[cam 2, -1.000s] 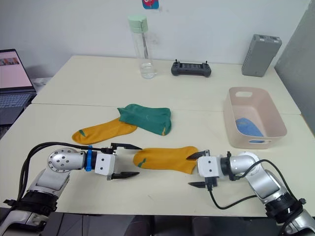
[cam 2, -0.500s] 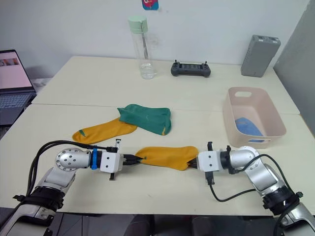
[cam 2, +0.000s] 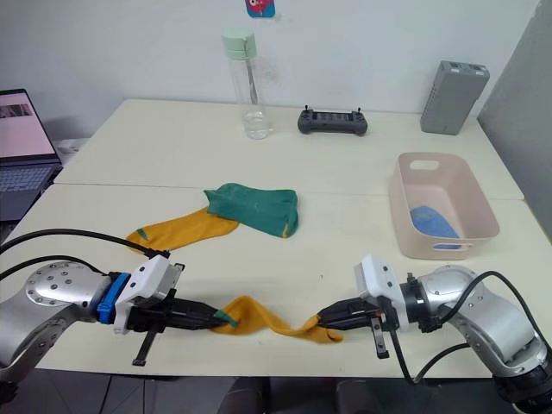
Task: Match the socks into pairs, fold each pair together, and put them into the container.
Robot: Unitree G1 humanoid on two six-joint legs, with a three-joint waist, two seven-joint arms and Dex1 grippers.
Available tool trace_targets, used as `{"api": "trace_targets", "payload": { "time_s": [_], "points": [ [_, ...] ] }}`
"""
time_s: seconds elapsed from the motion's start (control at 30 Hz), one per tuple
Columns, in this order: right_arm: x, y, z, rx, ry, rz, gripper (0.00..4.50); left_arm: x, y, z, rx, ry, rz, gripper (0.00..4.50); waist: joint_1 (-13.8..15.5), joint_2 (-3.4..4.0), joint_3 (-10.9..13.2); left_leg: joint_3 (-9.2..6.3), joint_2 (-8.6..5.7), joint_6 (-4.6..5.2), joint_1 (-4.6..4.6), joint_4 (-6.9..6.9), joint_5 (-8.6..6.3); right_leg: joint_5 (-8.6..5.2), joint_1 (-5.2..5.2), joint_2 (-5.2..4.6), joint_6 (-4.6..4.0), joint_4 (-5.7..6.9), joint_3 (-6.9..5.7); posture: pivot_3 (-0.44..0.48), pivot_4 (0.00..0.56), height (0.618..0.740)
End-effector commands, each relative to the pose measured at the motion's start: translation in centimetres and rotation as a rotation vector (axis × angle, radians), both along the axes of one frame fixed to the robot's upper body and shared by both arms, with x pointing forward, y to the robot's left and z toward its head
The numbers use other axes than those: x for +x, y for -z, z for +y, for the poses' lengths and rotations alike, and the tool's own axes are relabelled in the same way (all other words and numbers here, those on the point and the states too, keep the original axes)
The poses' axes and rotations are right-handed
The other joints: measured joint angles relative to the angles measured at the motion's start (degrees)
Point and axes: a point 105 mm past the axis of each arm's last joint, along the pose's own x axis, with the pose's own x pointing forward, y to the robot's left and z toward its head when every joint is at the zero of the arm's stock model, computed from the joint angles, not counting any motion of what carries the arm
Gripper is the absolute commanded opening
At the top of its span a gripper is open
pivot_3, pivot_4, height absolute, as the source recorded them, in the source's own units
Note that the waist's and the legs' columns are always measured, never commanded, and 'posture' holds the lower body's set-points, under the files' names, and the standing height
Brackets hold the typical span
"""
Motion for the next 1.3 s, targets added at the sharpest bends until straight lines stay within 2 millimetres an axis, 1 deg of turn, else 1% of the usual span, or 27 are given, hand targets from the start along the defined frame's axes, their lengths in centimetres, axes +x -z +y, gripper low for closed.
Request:
{"api": "trace_targets", "payload": {
  "time_s": [0.03, 0.1, 0.23, 0.3, 0.4, 0.43, 0.5, 0.6, 0.77, 0.87, 0.97, 1.0, 1.03, 1.07, 1.1, 1.17, 1.2, 1.23, 1.3],
  "points": [
    [0.9, -0.1, 0.5, 0.024, 0.064, 0.1, 0.0, 0.4, 0.8, 0.6, 0.033, -0.058, 0.108, 0.02, 0.0, 0.0, 0.0, 0.02, -0.01, 0.0, 0.0, 0.03, 0.0, 0.0, -0.1, -0.01, 0.0, -0.01, 0.01, 0.0, 0.15, 0.74],
    [2.1, 1.3, 0.3, -0.029, 0.113, 0.089, 0.0, 1.6, 1.7, 0.7, 0.056, -0.085, 0.099, 0.02, 0.1, 0.01, 0.0, 0.0, -0.02, 0.0, 0.0, 0.13, 0.0, 0.0, -0.26, -0.01, 0.0, -0.02, 0.01, 0.0, 0.15, 0.74],
    [4.4, 2.9, -0.3, -0.111, 0.188, 0.045, 0.0, 3.9, 2.9, 0.8, 0.112, -0.087, 0.037, 0.02, 0.2, -0.02, 0.0, 0.04, -0.09, 0.0, -0.19, 0.33, 0.0, 0.02, -0.42, -0.03, 0.02, -0.04, 0.06, 0.0, 0.15, 0.74],
    [5.8, 3.1, -0.5, -0.12, 0.237, 0.015, 0.0, 5.3, 3.2, 0.8, 0.13, -0.096, 0.006, 0.02, 0.2, -0.03, 0.0, 0.1, -0.1, 0.0, -0.28, 0.33, -0.01, 0.06, -0.51, -0.03, 0.08, -0.04, 0.1, 0.0, 0.15, 0.74],
    [7.2, 3.4, -0.7, -0.136, 0.266, -0.016, 0.0, 7.0, 3.6, 0.9, 0.152, -0.103, -0.019, 0.02, 0.2, -0.02, 0.0, 0.07, -0.1, 0.01, -0.47, 0.27, 0.0, 0.15, -0.46, 0.04, 0.24, 0.03, 0.1, 0.0, 0.15, 0.74],
    [7.6, 3.5, -0.9, -0.146, 0.27, -0.025, 0.0, 7.4, 3.7, 0.8, 0.156, -0.1, -0.026, 0.02, 0.2, -0.02, 0.0, 0.03, -0.1, 0.01, -0.5, 0.27, -0.01, 0.25, -0.47, 0.08, 0.42, 0.05, 0.08, 0.0, 0.15, 0.74],
    [8.6, 3.6, -1.1, -0.155, 0.306, -0.041, 0.0, 8.2, 3.8, 0.7, 0.159, -0.101, -0.038, 0.02, 0.2, -0.02, 0.0, -0.02, -0.09, 0.01, -0.56, 0.22, -0.01, 0.25, -0.5, 0.13, 0.41, 0.05, 0.06, 0.0, 0.15, 0.74],
    [9.1, 3.7, -1.5, -0.17, 0.306, -0.064, 0.0, 8.9, 3.9, 0.4, 0.164, -0.089, -0.044, 0.02, 0.2, -0.02, 0.0, -0.04, -0.09, 0.02, -0.7, 0.17, -0.01, 0.27, -0.6, 0.15, 0.37, 0.04, 0.05, 0.0, 0.15, 0.74],
    [9.2, 3.9, -1.8, -0.176, 0.307, -0.062, 0.0, 9.9, 4.0, 0.0, 0.165, -0.08, -0.087, 0.02, 0.3, -0.02, 0.0, -0.1, -0.09, 0.02, -0.78, 0.21, -0.01, 0.28, -0.62, 0.15, 0.36, 0.05, 0.0, 0.0, 0.15, 0.74],
    [9.9, 3.3, -2.0, -0.137, 0.355, -0.072, 0.64, 10.4, 3.4, -0.1, 0.124, -0.101, -0.093, 0.61, 0.3, -0.02, 0.0, -0.1, -0.09, 0.02, -0.78, 0.29, -0.01, 0.31, -0.59, 0.15, 0.46, 0.06, 0.01, 0.0, 0.15, 0.74],
    [10.9, 2.1, -3.0, -0.095, 0.427, -0.121, 1.66, 10.3, 2.3, 0.6, 0.099, -0.129, -0.093, 1.53, 0.2, -0.02, 0.0, -0.1, -0.09, 0.02, -0.79, 0.4, 0.0, 0.35, -0.56, 0.15, 0.57, 0.07, 0.04, 0.0, 0.15, 0.74],
    [11.2, 1.1, -3.1, -0.053, 0.449, -0.151, 2.02, 10.6, 1.8, 0.9, 0.087, -0.159, -0.116, 1.86, 0.2, -0.02, 0.0, -0.1, -0.09, 0.02, -0.8, 0.43, 0.0, 0.36, -0.56, 0.15, 0.58, 0.07, 0.04, 0.0, 0.15, 0.74],
    [11.3, 0.0, -3.0, -0.015, 0.462, -0.183, 2.3, 10.9, 1.1, 1.1, 0.071, -0.192, -0.142, 2.08, 0.2, -0.02, 0.0, -0.1, -0.09, 0.02, -0.8, 0.45, 0.0, 0.37, -0.55, 0.15, 0.6, 0.07, 0.04, 0.0, 0.15, 0.74],
    [11.3, -0.9, -2.9, 0.011, 0.46, -0.217, 2.33, 11.1, 0.4, 1.2, 0.049, -0.216, -0.17, 2.46, 0.2, -0.02, 0.0, -0.1, -0.09, 0.02, -0.8, 0.45, 0.0, 0.37, -0.55, 0.15, 0.61, 0.07, 0.04, 0.0, 0.15, 0.74],
    [10.9, -1.6, -2.5, 0.034, 0.444, -0.225, 2.33, 11.1, -0.4, 1.0, 0.027, -0.21, -0.212, 2.73, 0.2, -0.02, 0.0, -0.12, -0.08, 0.02, -0.8, 0.45, 0.0, 0.37, -0.55, 0.15, 0.61, 0.07, 0.03, 0.0, 0.15, 0.74],
    [10.2, -2.1, -1.6, 0.052, 0.396, -0.242, 2.33, 10.8, -1.3, 0.2, -0.004, -0.169, -0.311, 2.73, 0.2, -0.01, 0.0, -0.13, -0.08, 0.02, -0.8, 0.44, 0.0, 0.37, -0.54, 0.15, 0.59, 0.09, 0.02, 0.0, 0.15, 0.74],
    [9.8, -2.0, -0.8, 0.051, 0.368, -0.261, 2.33, 10.5, -1.4, -0.4, -0.024, -0.151, -0.344, 2.73, 0.2, -0.01, 0.0, -0.13, -0.08, 0.02, -0.8, 0.42, -0.01, 0.37, -0.54, 0.15, 0.56, 0.08, 0.02, 0.0, 0.15, 0.74],
    [9.5, -1.7, -0.1, 0.051, 0.351, -0.275, 2.13, 10.0, -1.4, -1.0, -0.045, -0.128, -0.362, 2.76, 0.2, 0.0, 0.0, -0.12, -0.08, 0.02, -0.8, 0.42, -0.01, 0.38, -0.53, 0.14, 0.52, 0.07, 0.02, 0.0, 0.15, 0.74],
    [8.9, -0.2, 1.3, 0.029, 0.305, -0.309, 1.7, 8.9, -0.9, -2.2, -0.086, -0.088, -0.376, 2.35, 0.1, 0.0, 0.0, -0.1, -0.08, 0.02, -0.8, 0.39, -0.01, 0.41, -0.53, 0.13, 0.48, 0.04, 0.04, 0.0, 0.15, 0.74]
  ]
}}
